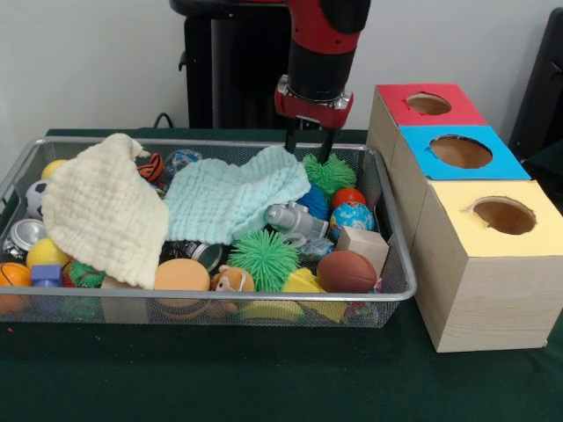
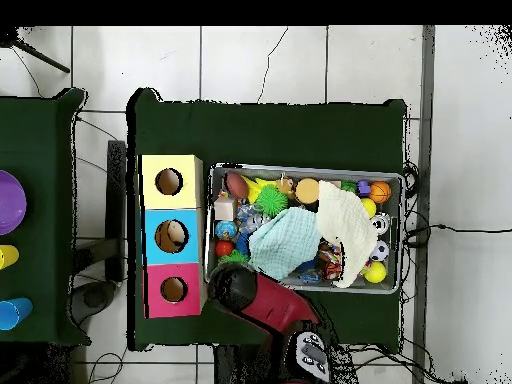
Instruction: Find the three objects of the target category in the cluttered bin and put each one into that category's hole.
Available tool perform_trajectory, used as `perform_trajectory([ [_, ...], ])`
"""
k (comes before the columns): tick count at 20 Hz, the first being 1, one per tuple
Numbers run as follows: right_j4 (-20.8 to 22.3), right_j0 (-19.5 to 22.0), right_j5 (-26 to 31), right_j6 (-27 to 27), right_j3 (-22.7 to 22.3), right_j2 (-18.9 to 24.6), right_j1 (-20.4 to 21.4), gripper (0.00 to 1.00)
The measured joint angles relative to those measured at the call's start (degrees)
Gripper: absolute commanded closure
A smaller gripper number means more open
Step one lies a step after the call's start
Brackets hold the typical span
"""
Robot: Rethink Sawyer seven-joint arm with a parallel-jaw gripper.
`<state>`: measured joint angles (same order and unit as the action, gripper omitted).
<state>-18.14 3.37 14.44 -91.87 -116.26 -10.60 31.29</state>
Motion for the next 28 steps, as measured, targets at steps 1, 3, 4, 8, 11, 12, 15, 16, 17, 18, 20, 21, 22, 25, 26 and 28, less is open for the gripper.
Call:
perform_trajectory([
  [1, -0.1, -0.1, 0.0, 0.0, 0.0, 0.0, -0.3, 0.00],
  [3, -0.9, -0.8, -0.1, -0.2, 0.1, 0.0, -0.9, 0.00],
  [4, -1.4, -1.2, 0.0, -0.4, 0.1, -0.1, -1.0, 0.00],
  [8, -3.2, -3.2, 0.0, -1.2, 0.1, -0.1, -1.0, 0.00],
  [11, -4.8, -5.6, 0.0, -2.5, 0.1, -0.1, -0.6, 0.00],
  [12, -5.0, -5.9, 0.0, -2.7, 0.1, -0.1, -0.6, 0.00],
  [15, -5.8, -7.2, 0.0, -3.8, 0.1, -0.1, -0.7, 0.00],
  [16, -5.9, -7.4, 0.0, -4.0, 0.1, -0.1, -0.7, 0.00],
  [17, -6.1, -7.4, -0.1, -4.2, 0.2, 0.0, -0.9, 0.00],
  [18, -6.2, -7.5, -0.1, -4.4, 0.2, 0.0, -1.1, 0.00],
  [20, -6.2, -7.3, -0.4, -4.6, 0.2, 0.0, -1.4, 0.00],
  [21, -6.3, -7.2, -0.5, -4.6, 0.2, 0.1, -1.5, 0.00],
  [22, -6.3, -7.0, -0.8, -4.7, 0.3, 0.1, -1.8, 0.00],
  [25, -6.3, -5.8, -2.5, -4.7, 0.6, 0.4, -3.2, 0.00],
  [26, -6.3, -5.5, -2.8, -4.7, 0.7, 0.4, -3.5, 0.00],
  [28, -6.3, -5.0, -3.2, -4.7, 0.8, 0.5, -4.0, 0.00],
])
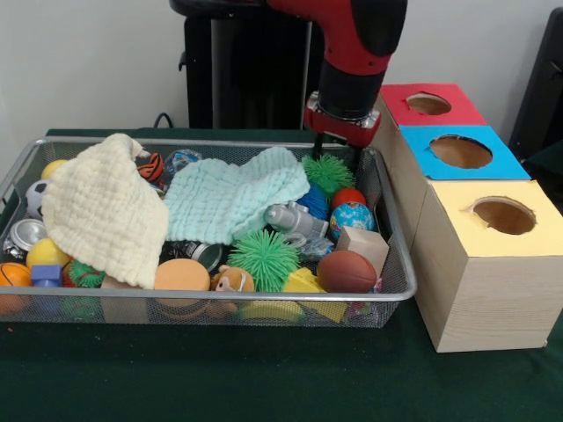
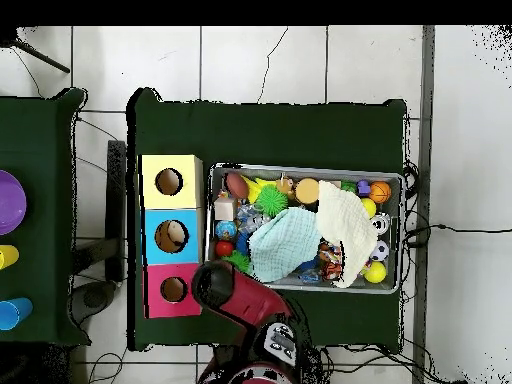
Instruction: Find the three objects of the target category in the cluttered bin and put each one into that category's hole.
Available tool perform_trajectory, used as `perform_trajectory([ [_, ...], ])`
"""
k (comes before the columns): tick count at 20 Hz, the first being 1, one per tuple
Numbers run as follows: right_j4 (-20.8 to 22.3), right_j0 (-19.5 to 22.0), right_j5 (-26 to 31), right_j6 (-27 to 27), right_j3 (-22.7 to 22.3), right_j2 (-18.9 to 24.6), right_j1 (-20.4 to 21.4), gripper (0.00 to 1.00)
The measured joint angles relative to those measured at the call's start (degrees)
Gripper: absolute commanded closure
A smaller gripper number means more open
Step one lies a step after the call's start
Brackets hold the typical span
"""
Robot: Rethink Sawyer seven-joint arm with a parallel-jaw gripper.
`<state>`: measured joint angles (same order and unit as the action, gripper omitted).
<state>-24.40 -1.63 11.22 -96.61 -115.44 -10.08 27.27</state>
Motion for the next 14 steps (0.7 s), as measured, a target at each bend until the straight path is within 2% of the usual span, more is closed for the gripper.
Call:
perform_trajectory([
  [9, 0.0, 2.1, -1.2, 0.0, 0.2, 0.2, -1.1, 0.00],
  [10, 0.0, 2.4, -1.6, 0.0, 0.1, 0.3, -1.2, 1.00],
  [14, 0.0, 2.5, -2.5, 0.0, 0.0, 0.4, -1.4, 1.00],
])
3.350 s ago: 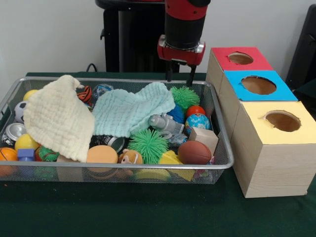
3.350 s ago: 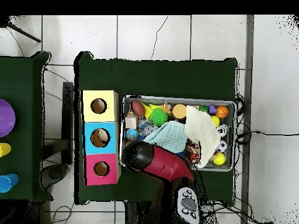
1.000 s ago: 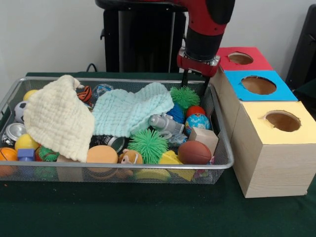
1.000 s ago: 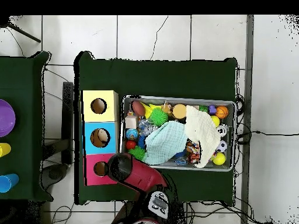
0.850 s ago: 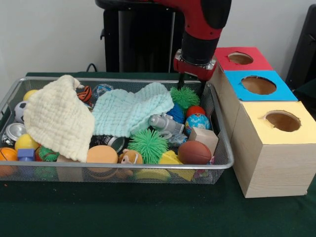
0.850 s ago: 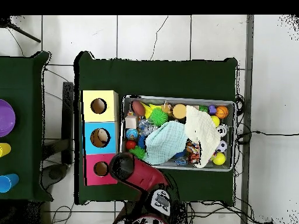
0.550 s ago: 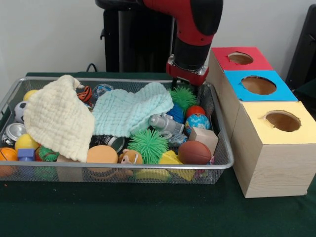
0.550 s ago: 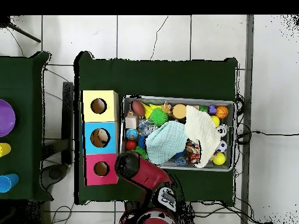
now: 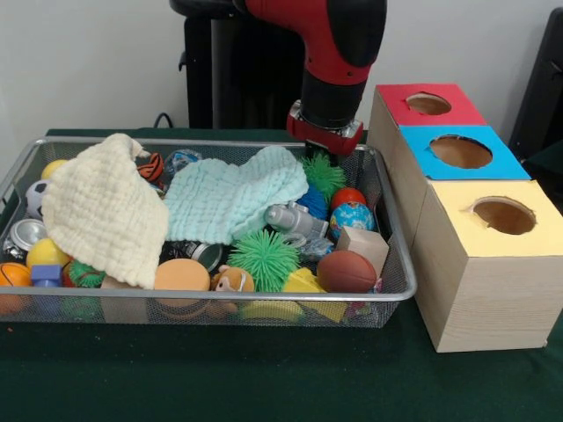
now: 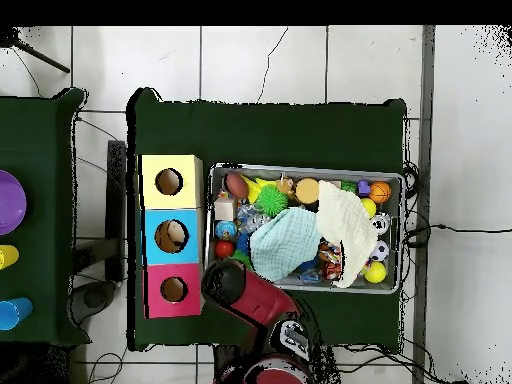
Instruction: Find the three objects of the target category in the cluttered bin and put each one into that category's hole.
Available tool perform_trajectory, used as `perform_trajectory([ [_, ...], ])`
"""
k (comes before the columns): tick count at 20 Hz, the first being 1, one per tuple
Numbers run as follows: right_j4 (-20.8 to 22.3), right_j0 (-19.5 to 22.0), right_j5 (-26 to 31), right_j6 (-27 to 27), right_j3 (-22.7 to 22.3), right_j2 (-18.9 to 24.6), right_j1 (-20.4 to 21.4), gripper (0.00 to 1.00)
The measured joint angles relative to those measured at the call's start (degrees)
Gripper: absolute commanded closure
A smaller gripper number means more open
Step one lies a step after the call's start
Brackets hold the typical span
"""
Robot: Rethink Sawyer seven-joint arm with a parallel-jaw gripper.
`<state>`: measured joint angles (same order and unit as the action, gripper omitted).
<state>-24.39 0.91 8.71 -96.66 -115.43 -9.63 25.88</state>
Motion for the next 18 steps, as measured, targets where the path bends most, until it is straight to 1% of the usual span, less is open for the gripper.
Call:
perform_trajectory([
  [5, 0.0, -0.3, -2.3, 0.0, -0.1, 0.1, -0.5, 1.00],
  [12, 0.0, -2.1, -2.4, 0.0, -0.1, -0.1, -0.5, 1.00],
  [16, -0.4, -4.2, -2.0, -0.4, -0.2, -1.2, 0.8, 1.00],
  [18, -0.7, -6.0, -0.5, -1.0, -0.2, -2.4, 1.9, 1.00],
])
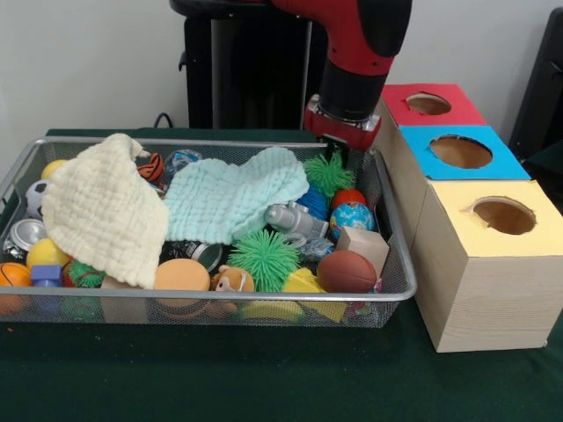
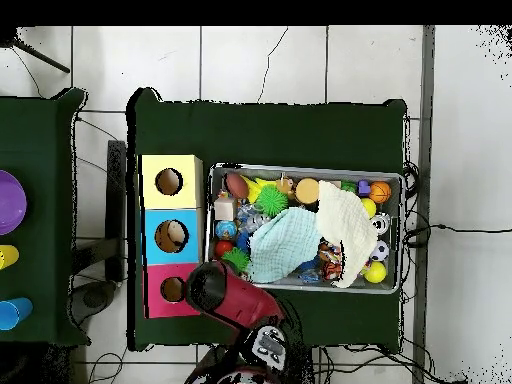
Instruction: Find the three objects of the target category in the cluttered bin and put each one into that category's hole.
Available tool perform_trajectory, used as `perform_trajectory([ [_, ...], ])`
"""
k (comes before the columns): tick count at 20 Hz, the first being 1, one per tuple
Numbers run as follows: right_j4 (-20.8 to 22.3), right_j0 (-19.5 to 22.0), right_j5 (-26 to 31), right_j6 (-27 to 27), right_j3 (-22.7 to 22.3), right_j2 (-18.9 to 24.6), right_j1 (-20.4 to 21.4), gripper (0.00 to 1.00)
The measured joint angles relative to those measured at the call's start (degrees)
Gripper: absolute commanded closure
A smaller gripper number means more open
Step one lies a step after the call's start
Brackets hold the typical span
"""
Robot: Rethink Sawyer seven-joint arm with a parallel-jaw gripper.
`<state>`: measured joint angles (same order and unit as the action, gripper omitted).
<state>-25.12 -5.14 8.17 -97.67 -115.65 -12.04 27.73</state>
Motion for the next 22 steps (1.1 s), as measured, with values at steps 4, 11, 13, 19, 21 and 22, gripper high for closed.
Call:
perform_trajectory([
  [4, -0.1, -5.4, 8.5, -2.6, 0.0, -3.8, 3.8, 1.00],
  [11, 0.0, -11.5, 21.6, -9.4, 0.2, -8.9, 10.0, 1.00],
  [13, 0.0, -11.8, 22.6, -11.0, 0.2, -10.0, 11.2, 1.00],
  [19, 0.0, -12.1, 23.2, -13.6, 0.5, -11.6, 13.3, 1.00],
  [21, 0.0, -12.8, 23.7, -14.3, 0.8, -12.1, 13.8, 1.00],
  [22, 0.0, -13.0, 23.9, -14.5, 0.9, -12.3, 13.9, 1.00],
])
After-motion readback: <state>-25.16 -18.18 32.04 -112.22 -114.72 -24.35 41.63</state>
